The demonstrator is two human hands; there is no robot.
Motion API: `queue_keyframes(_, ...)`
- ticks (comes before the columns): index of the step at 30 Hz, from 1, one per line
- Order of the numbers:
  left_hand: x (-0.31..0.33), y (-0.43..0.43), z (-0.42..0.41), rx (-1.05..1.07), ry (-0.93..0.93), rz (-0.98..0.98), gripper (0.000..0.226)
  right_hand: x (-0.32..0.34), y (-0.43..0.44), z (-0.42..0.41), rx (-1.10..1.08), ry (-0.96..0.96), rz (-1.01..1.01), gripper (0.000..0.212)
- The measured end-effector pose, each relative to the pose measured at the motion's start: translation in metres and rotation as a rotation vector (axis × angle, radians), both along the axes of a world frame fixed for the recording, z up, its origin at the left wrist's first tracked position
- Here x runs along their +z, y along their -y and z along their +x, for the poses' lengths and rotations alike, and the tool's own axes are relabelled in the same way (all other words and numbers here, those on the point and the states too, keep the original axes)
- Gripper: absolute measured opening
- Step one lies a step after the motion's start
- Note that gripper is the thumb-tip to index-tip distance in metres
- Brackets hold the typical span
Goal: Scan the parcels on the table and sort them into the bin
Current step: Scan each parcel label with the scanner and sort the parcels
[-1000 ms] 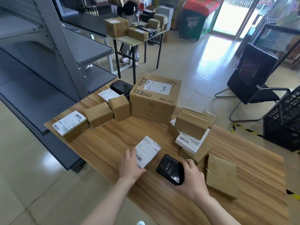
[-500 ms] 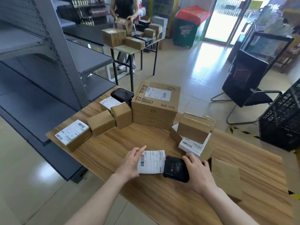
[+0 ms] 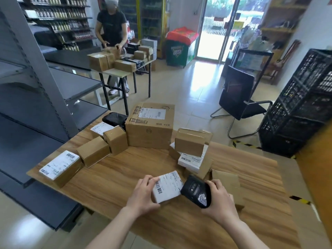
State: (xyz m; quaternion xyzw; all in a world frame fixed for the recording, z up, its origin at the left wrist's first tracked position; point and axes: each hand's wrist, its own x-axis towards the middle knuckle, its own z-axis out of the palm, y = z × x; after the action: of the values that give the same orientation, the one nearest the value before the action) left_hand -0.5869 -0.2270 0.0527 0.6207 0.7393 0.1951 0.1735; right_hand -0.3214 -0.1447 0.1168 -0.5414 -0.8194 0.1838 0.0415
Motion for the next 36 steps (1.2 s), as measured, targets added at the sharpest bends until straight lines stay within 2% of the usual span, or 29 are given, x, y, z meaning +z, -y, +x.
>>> queue_keyframes(10,0.028,0.001,0.147,-0.252,-0.083,-0.024,0.092,0.002,0.066,0.162,-0.371,-0.196,-0.015,0.092)
queue_keyframes(19,0.038,0.007,0.334,-0.557,-0.081,0.024,0.091,-0.003,0.171,0.335,-0.74,-0.223,-0.025,0.082)
queue_keyframes(24,0.041,0.017,0.449,-0.782,-0.096,0.001,0.101,-0.012,0.237,0.42,-1.01,-0.211,-0.01,0.092)
queue_keyframes(28,0.034,0.017,0.536,-0.979,-0.136,-0.003,0.094,-0.024,0.286,0.475,-1.23,-0.253,-0.03,0.096)
queue_keyframes(34,0.013,0.032,0.675,-1.271,-0.149,-0.079,0.095,-0.034,0.363,0.538,-1.539,-0.193,-0.076,0.08)
queue_keyframes(36,0.006,0.041,0.724,-1.388,-0.152,-0.106,0.094,-0.039,0.386,0.556,-1.674,-0.177,-0.087,0.081)
